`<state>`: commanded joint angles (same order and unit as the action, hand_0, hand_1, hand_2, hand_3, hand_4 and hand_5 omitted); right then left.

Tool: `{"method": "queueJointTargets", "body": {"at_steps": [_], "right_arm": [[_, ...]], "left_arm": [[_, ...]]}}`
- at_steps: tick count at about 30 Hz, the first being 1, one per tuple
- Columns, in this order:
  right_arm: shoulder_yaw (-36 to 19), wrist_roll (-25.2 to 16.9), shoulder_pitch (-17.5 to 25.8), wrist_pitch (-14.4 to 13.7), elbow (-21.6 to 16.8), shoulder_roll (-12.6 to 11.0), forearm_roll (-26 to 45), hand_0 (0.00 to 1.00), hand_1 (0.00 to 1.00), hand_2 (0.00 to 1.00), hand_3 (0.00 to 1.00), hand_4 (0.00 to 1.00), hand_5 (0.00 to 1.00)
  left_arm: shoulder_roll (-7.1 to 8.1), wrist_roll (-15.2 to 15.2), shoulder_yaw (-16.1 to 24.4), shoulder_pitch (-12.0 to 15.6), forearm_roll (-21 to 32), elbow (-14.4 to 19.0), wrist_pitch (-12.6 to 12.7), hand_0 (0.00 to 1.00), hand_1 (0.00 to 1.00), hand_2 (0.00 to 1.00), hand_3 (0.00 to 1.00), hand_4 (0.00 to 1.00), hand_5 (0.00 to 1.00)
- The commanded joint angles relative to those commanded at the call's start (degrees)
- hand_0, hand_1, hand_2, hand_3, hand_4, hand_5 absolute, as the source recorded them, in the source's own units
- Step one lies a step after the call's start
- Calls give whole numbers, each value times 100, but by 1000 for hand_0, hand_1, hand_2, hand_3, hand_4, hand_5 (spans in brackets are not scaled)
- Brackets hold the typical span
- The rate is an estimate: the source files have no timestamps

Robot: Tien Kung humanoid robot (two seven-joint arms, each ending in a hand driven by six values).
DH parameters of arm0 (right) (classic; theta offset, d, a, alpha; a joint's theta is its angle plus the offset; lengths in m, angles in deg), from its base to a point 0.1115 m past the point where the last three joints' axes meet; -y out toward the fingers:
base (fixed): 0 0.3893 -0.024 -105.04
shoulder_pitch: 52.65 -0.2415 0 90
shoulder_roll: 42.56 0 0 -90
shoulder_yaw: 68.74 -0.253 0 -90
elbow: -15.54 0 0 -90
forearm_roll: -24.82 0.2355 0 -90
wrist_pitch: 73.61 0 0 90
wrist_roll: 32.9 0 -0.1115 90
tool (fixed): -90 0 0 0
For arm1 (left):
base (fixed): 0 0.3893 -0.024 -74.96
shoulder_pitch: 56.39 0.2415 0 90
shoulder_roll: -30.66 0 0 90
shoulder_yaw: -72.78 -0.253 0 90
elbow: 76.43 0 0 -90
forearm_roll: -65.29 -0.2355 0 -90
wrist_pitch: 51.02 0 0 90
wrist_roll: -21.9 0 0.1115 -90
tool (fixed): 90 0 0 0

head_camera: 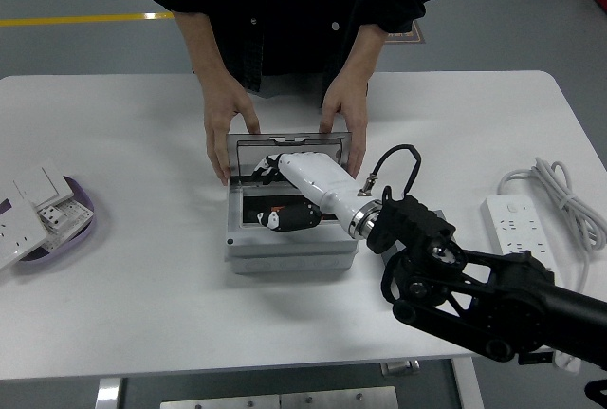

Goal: Pick up the cylinder from the cube,place it in the box,flap close box

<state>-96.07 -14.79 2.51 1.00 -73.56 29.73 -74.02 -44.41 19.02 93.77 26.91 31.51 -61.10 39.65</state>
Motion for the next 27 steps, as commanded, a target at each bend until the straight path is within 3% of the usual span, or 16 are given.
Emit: {"method": "queueJointTargets", "body": {"at_steps": [5, 7, 13, 20, 27], "right_arm": [[-407, -129, -83, -139, -632, -449, 669, 779, 654, 655, 730, 881, 450], [-509, -162, -239, -203, -701, -532, 909, 779, 654, 655, 730, 881, 450], [-358, -297, -789, -306, -63, -507, 1415, 745, 630, 641, 703, 871, 473], [224, -447, -1223, -372, 748, -342, 1902, 726, 625, 638, 690, 855, 470], [566, -498, -1227, -400, 809, -260, 1953, 721, 621, 634, 681, 838, 461]], "left_arm": [[2, -12, -15, 8, 2, -1, 4, 599, 622, 617, 637, 688, 236], [9, -15, -33, 3, 11, -4, 5, 599, 622, 617, 637, 688, 236], [31, -14, -63, -33, 22, -4, 3, 599, 622, 617, 636, 685, 234], [33, -23, -116, -45, 46, -6, 7, 599, 622, 617, 636, 682, 232], [21, -30, -112, -56, 34, 0, 5, 599, 622, 617, 636, 680, 231]]}}
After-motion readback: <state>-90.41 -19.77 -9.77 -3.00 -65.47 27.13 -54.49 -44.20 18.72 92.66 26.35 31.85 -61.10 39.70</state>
